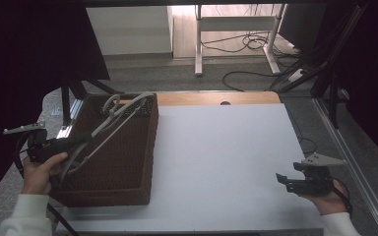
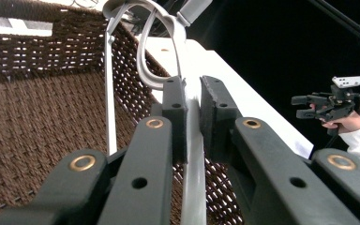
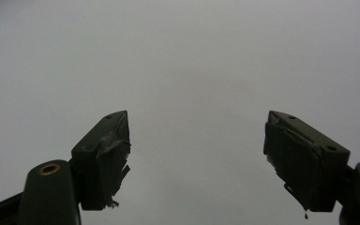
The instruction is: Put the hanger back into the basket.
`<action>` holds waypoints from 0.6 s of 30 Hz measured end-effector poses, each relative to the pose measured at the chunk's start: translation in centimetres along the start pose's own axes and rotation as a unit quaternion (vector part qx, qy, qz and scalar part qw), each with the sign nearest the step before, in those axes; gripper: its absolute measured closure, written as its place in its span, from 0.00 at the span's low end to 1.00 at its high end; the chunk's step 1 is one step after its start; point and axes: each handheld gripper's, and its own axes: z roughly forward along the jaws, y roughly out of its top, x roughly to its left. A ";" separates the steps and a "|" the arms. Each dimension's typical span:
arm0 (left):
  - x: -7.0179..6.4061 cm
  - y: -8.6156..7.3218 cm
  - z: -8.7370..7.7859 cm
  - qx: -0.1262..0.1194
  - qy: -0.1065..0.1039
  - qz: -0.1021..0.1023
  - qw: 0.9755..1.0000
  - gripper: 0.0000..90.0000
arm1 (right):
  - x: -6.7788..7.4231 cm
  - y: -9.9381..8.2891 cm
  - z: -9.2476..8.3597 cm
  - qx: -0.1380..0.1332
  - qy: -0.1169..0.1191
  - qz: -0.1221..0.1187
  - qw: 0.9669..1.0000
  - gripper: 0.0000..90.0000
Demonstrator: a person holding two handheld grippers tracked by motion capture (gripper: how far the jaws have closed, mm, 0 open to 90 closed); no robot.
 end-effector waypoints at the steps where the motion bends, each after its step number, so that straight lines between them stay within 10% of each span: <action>1: 0.1 0.0 0.0 0.001 -0.001 -0.005 1.000 0.91 | 0.0 0.0 0.0 0.001 0.000 0.000 1.000 0.26; 11: 0.7 -0.4 0.2 0.039 0.055 -0.013 0.998 0.43 | 0.0 0.0 0.1 0.003 0.001 -0.002 1.000 0.26; 18: -0.3 -0.5 1.1 0.058 0.066 0.008 0.996 0.39 | 0.2 0.0 0.3 0.006 0.002 -0.003 1.000 0.25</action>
